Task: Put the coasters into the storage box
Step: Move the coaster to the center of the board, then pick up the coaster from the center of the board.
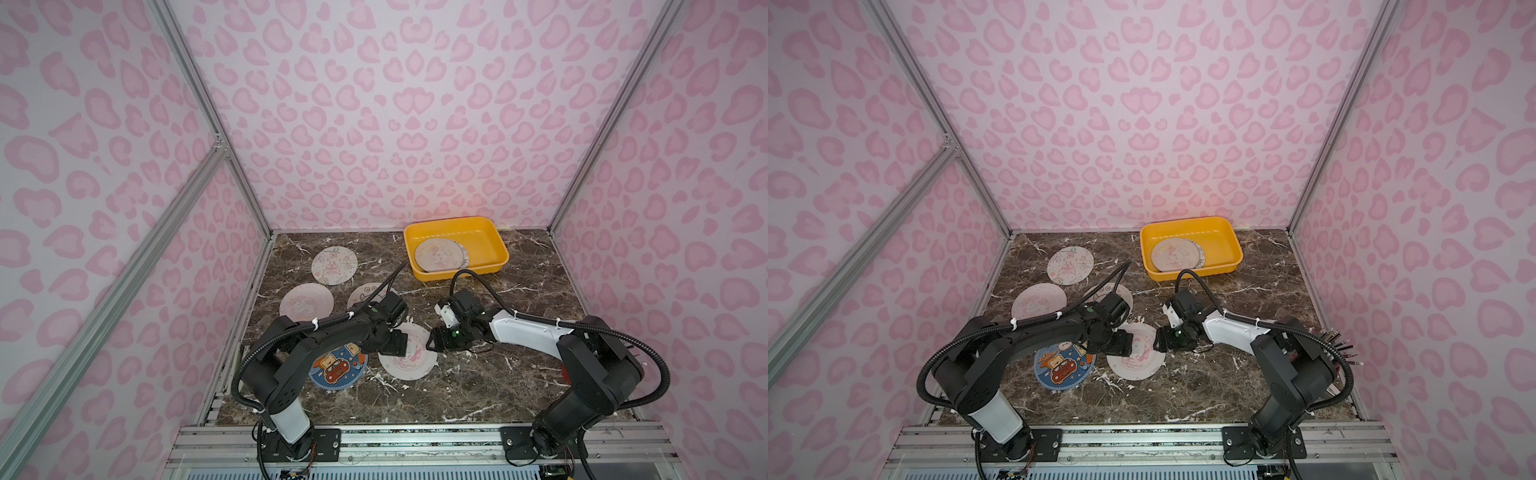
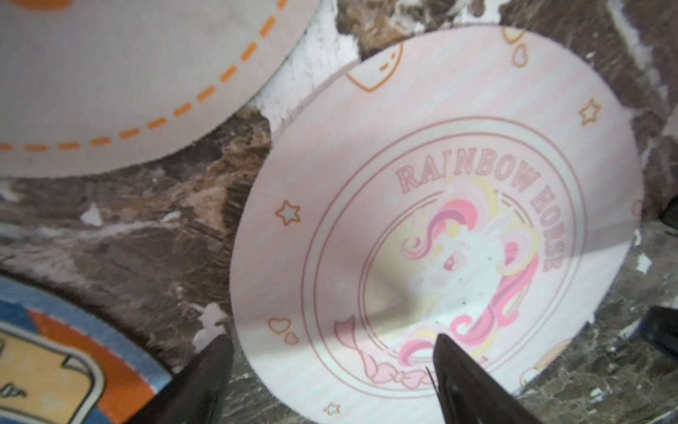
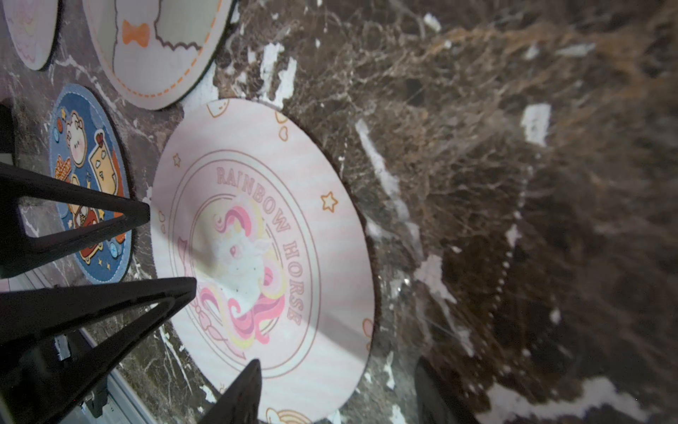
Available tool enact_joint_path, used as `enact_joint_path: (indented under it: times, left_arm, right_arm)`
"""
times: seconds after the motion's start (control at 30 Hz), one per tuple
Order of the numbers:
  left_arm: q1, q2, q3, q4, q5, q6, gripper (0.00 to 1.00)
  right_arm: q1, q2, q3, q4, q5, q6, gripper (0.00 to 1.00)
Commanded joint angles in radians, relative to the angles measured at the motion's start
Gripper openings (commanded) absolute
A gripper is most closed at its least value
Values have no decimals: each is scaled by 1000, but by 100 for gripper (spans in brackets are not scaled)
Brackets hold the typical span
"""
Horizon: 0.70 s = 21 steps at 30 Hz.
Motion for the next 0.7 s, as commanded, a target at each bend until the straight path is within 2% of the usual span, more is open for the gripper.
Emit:
enact_joint_path:
  times: [0.0,0.33,0.67]
  left_arm:
    - [0,16,-4,26,44,8,86]
    - [-3,29,-5,38,71,4,84]
    - [-6,38,-5,42,83,1,83]
  right_arm:
    - [2,15,-8,9,31,15,64]
    - [15,31,-18,20,30,26,49]
    - [22,51,-13,29,23,26,46]
